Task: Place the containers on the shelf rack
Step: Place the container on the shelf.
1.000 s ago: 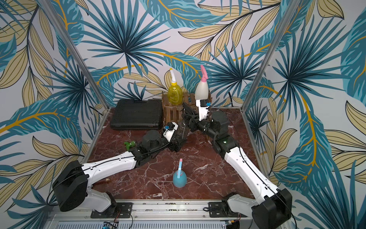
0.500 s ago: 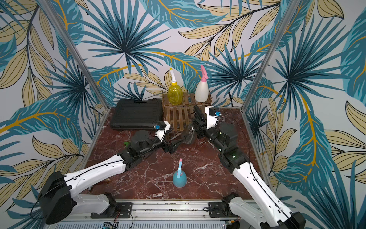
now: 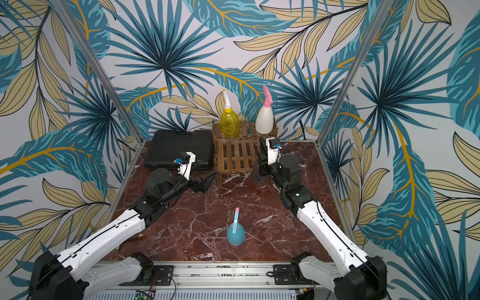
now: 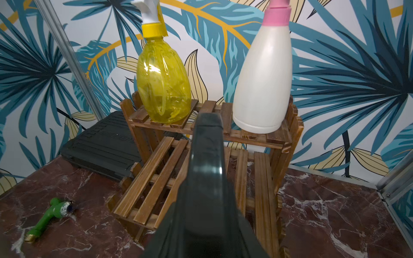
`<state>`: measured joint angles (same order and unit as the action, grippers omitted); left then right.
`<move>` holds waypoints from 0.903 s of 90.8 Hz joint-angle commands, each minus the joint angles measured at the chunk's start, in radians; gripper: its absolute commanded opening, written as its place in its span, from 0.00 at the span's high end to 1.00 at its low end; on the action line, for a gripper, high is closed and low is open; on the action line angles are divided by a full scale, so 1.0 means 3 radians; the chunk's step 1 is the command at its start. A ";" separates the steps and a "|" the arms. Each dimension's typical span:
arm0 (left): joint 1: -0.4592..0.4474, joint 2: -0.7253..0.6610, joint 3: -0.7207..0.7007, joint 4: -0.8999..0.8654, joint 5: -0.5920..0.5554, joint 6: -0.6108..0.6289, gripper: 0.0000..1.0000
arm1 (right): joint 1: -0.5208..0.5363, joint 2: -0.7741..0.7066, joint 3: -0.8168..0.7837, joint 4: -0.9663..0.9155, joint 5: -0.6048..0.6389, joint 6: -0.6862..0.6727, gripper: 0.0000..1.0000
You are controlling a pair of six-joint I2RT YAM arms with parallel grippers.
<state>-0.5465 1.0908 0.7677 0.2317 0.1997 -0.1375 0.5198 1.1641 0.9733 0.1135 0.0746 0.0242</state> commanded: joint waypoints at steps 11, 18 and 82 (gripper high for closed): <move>0.0022 -0.0110 -0.0181 0.0259 0.0015 0.0044 0.00 | -0.0134 0.0324 0.0212 0.0536 -0.0046 -0.0208 0.96; 0.0024 -0.0113 -0.0204 0.0251 0.0032 0.0044 0.00 | -0.0159 0.0417 0.0241 0.0622 -0.0039 -0.0232 0.96; 0.0024 -0.0053 -0.0253 0.0298 0.0154 -0.0073 0.00 | -0.0403 0.1043 0.0340 0.1025 -0.0135 -0.0282 0.95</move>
<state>-0.5423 1.0771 0.7021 0.2916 0.2295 -0.1490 0.4072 1.4464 1.0584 0.3824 0.0471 -0.0566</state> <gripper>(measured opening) 0.999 0.361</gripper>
